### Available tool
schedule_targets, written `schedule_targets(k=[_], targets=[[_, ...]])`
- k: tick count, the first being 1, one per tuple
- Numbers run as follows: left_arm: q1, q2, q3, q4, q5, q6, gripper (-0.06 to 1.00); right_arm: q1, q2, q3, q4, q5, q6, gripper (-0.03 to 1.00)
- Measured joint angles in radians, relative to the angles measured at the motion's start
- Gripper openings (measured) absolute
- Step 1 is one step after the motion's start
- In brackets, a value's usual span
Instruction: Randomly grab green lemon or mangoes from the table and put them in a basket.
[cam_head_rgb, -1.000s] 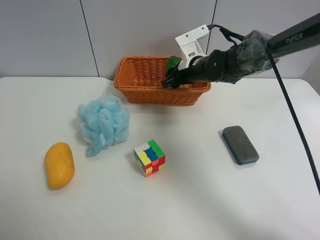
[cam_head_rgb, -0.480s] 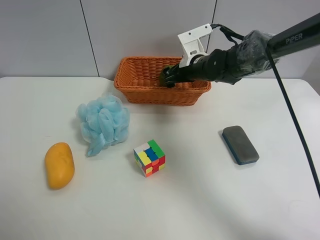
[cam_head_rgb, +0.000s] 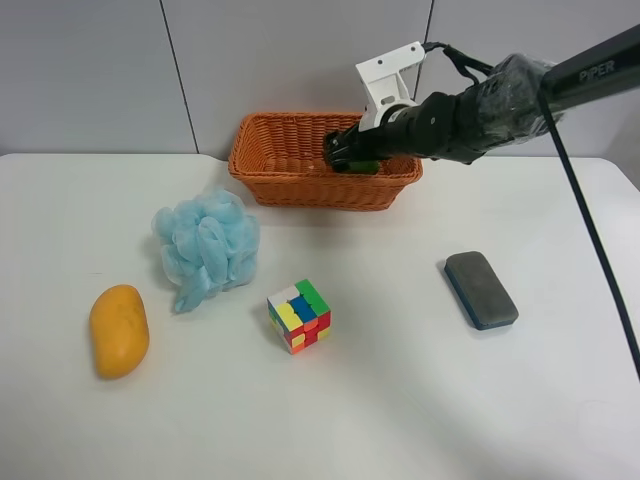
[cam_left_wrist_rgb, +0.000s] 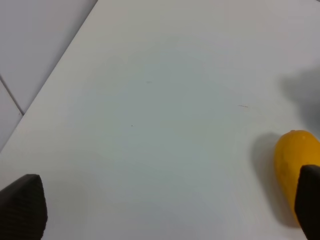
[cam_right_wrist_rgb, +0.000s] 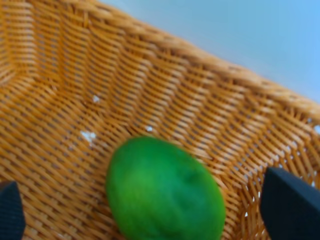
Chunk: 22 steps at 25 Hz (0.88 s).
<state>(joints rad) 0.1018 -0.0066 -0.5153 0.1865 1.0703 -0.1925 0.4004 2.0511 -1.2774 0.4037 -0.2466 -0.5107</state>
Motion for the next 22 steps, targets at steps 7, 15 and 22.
schedule_targets(k=[7,15,22], targets=[[0.0,0.0,0.0,0.0,0.0,0.0,0.99,0.0,-0.22,0.0,0.0,0.28,-0.041,0.93],[0.0,0.0,0.0,0.0,0.0,0.0,0.99,-0.082,-0.573,0.0,-0.048,0.59,-0.035,0.93],[0.0,0.0,0.0,0.0,0.0,0.0,0.99,-0.366,-0.798,0.0,-0.169,0.857,0.004,0.93]])
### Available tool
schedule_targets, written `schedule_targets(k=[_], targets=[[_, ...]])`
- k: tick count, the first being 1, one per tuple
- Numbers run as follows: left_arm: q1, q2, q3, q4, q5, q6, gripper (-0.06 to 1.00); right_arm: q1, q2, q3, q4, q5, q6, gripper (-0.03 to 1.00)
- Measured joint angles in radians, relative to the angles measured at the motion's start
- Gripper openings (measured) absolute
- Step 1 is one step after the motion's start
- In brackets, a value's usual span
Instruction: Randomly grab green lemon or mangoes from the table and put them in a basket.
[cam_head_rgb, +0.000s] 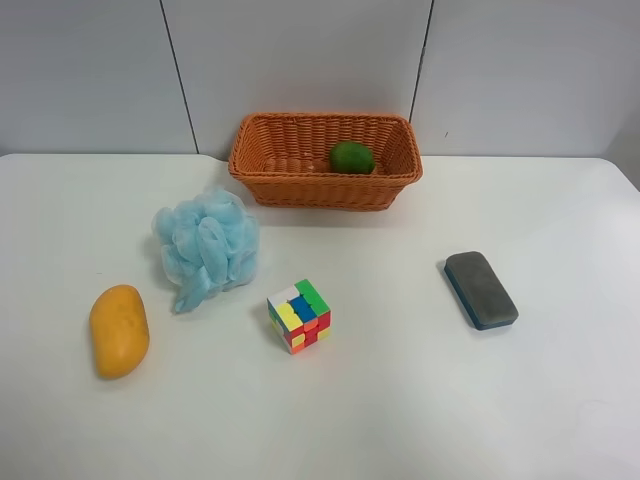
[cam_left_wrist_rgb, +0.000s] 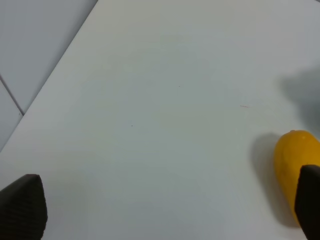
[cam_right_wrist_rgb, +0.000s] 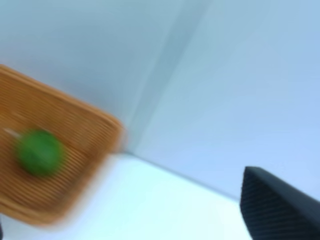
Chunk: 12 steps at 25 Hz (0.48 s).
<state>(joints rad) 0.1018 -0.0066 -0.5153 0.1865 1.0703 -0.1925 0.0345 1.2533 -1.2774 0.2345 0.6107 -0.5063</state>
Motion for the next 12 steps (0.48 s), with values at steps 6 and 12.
schedule_targets(k=[6,12], targets=[[0.0,0.0,0.0,0.0,0.0,0.0,0.99,-0.13,-0.136,0.0,-0.047,0.221,0.041,0.93],[0.0,0.0,0.0,0.0,0.0,0.0,0.99,-0.132,-0.339,0.038,-0.068,0.406,0.168,0.93]])
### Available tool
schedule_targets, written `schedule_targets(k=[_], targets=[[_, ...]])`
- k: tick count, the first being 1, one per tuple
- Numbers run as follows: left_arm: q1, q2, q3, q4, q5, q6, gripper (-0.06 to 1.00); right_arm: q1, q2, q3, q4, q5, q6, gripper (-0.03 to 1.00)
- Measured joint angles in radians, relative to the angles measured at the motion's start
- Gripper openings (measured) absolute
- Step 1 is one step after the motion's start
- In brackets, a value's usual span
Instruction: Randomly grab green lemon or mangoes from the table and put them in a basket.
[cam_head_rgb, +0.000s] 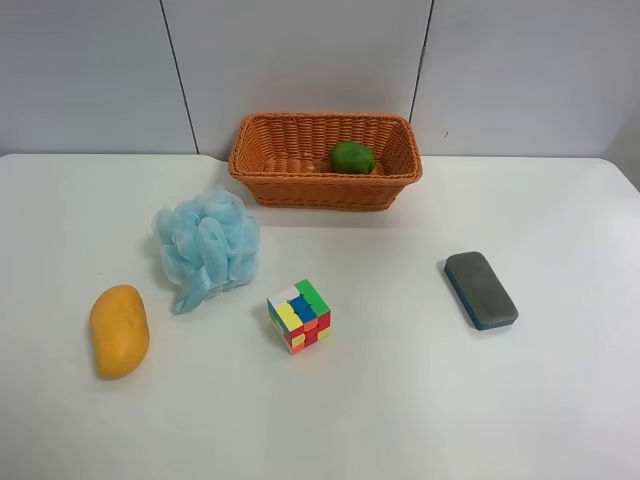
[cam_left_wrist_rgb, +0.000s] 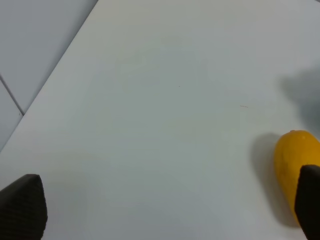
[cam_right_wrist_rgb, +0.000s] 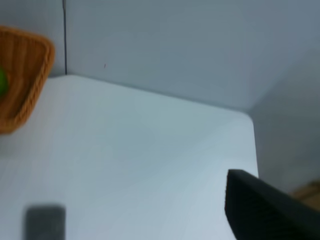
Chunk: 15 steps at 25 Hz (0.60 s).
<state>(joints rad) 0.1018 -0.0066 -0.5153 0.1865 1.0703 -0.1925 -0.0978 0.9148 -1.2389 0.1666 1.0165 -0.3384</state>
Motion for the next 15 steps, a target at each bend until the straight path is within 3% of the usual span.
schedule_targets(k=[3,15], targets=[[0.0,0.0,0.0,0.0,0.0,0.0,0.99,0.0,-0.131,0.104,-0.02,0.057,0.058,0.93],[0.0,0.0,0.0,0.0,0.0,0.0,0.99,0.001,-0.631,0.542,-0.107,0.08,0.274,0.92]])
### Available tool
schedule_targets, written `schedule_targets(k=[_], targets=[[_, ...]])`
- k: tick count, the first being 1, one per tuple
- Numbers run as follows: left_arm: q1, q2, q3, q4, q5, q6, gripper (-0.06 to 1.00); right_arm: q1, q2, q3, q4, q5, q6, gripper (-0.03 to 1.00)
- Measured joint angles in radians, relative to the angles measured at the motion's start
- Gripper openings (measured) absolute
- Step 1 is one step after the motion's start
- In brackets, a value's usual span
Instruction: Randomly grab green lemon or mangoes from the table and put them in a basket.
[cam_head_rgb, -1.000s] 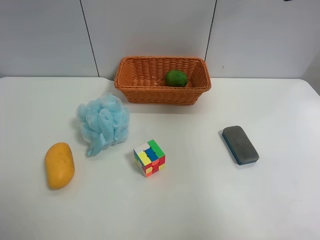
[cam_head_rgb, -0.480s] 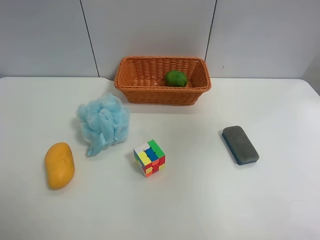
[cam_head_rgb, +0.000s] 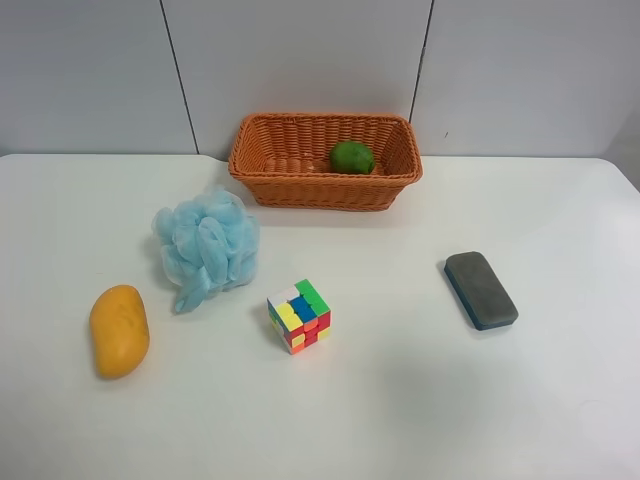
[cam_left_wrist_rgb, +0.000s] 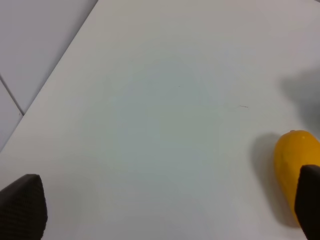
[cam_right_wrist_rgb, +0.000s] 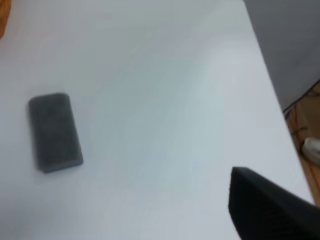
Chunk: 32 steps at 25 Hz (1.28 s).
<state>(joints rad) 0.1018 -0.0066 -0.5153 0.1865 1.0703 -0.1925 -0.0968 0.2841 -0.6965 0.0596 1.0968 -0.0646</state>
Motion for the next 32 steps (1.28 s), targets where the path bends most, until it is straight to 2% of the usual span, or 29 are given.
schedule_targets(k=[8,14,22,32], targets=[[0.0,0.0,0.0,0.0,0.0,0.0,0.99,0.0,-0.204,0.173,-0.004,0.059,0.026,0.92],[0.0,0.0,0.0,0.0,0.0,0.0,0.99,0.01,-0.287,0.176,-0.006,0.063,0.027,0.92],[0.0,0.0,0.0,0.0,0.0,0.0,0.99,0.124,-0.287,0.178,-0.06,0.064,0.093,0.92],[0.0,0.0,0.0,0.0,0.0,0.0,0.99,0.128,-0.287,0.179,-0.06,0.058,0.099,0.92]])
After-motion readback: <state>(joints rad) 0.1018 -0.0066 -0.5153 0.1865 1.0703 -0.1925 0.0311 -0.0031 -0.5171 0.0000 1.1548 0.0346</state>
